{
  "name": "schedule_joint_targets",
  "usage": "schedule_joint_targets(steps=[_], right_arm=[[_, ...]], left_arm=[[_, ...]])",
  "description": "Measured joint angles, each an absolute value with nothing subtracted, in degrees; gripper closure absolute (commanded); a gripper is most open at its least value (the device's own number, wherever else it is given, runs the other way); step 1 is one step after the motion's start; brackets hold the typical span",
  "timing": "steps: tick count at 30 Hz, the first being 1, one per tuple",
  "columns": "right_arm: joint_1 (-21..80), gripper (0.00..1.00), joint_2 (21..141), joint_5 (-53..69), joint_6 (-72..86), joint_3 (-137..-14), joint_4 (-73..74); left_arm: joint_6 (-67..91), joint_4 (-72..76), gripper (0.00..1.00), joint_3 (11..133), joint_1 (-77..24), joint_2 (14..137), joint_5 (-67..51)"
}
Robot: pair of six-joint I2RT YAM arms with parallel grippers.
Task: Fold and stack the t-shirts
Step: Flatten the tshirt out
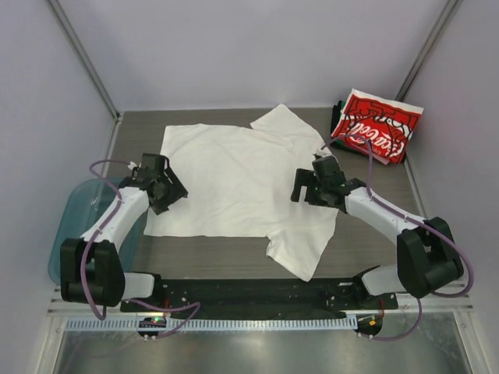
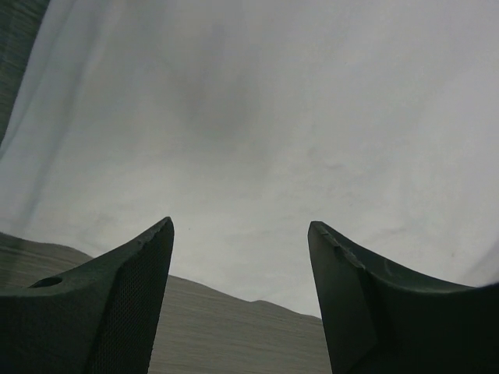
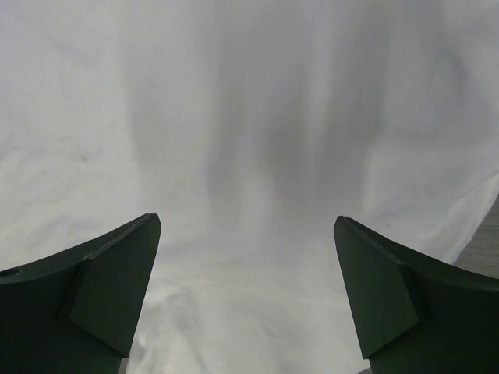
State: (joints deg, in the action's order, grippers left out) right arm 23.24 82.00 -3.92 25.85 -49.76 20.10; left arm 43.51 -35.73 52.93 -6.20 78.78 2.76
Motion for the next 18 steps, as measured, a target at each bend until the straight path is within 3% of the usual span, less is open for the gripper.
schedule_joint_targets(steps=[5, 13, 18], right_arm=[[23.2, 0.00, 76.1, -0.6, 30.4, -43.1, 17.1], [22.7, 0.00, 75.4, -2.5, 32.2, -39.7, 17.3], [16.8, 0.00, 76.3, -3.9, 32.8, -39.6, 19.0]], left_arm=[[44.4, -33.7, 0.29, 46.9, -6.1, 72.1, 5.6], [44.2, -37.4, 0.29, 46.0, -3.3, 72.2, 14.1], [44.6, -39.4, 0.31, 46.0, -1.9, 72.1, 16.5]])
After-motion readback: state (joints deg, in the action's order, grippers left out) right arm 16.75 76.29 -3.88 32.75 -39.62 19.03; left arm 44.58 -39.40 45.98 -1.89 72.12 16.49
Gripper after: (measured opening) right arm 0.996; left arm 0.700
